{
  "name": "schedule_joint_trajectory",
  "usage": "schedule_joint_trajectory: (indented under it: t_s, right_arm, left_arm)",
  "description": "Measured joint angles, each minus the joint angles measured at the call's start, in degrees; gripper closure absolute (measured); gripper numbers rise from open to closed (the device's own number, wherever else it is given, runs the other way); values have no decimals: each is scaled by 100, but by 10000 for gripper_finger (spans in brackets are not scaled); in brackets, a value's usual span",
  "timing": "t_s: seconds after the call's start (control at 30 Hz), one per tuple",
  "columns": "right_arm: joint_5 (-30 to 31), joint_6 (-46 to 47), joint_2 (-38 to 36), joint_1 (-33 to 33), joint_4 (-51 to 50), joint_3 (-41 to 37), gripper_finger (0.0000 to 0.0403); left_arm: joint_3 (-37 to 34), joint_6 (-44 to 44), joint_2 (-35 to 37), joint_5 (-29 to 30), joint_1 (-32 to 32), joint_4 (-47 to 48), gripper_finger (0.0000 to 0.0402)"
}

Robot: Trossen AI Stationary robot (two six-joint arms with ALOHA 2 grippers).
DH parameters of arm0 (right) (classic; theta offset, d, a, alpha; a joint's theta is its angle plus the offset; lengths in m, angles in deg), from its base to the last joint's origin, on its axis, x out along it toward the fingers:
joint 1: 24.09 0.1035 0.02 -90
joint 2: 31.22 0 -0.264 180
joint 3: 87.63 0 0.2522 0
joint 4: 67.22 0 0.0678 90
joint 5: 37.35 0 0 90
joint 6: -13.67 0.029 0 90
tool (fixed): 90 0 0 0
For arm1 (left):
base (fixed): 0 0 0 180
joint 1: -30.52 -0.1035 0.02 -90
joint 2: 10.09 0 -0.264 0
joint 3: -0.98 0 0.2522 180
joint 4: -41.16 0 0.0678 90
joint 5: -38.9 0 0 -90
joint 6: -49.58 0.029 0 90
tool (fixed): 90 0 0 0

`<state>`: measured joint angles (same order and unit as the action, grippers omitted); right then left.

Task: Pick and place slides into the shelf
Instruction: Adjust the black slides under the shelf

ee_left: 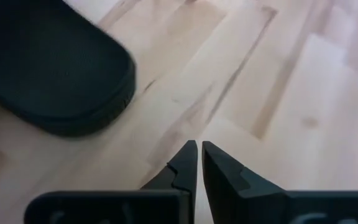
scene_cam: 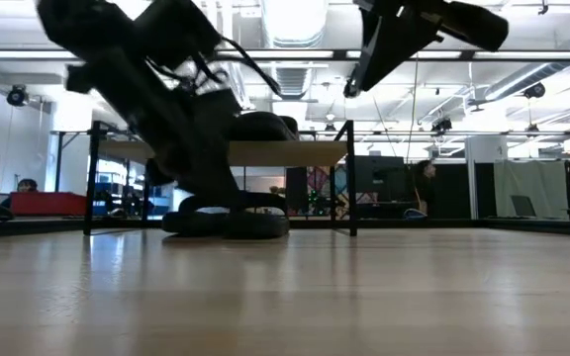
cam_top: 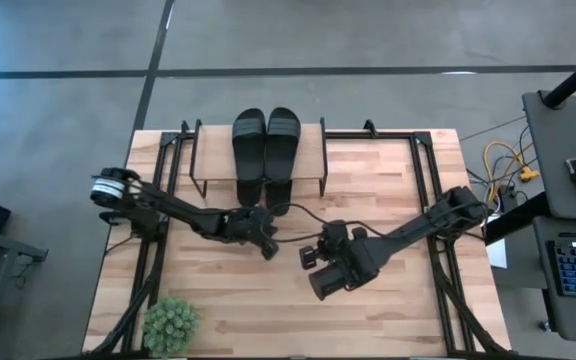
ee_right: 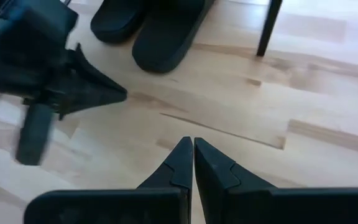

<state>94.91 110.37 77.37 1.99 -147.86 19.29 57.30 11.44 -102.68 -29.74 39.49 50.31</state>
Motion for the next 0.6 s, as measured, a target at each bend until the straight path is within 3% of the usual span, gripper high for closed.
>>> schedule_joint_trajectory:
  t_s: [0.2, 0.4, 0.6]
  right_arm:
    - [88, 53, -45, 53, -67, 1, 394]
    - [100, 85, -45, 60, -94, 1, 394]
    - [107, 83, -45, 64, -238, 2, 394]
  left_arm:
    - [401, 296, -692, 16, -197, -12, 391]
    - [498, 270, -809, 590, -450, 99, 391]
    - [392, 301, -795, 578, -815, 99, 392]
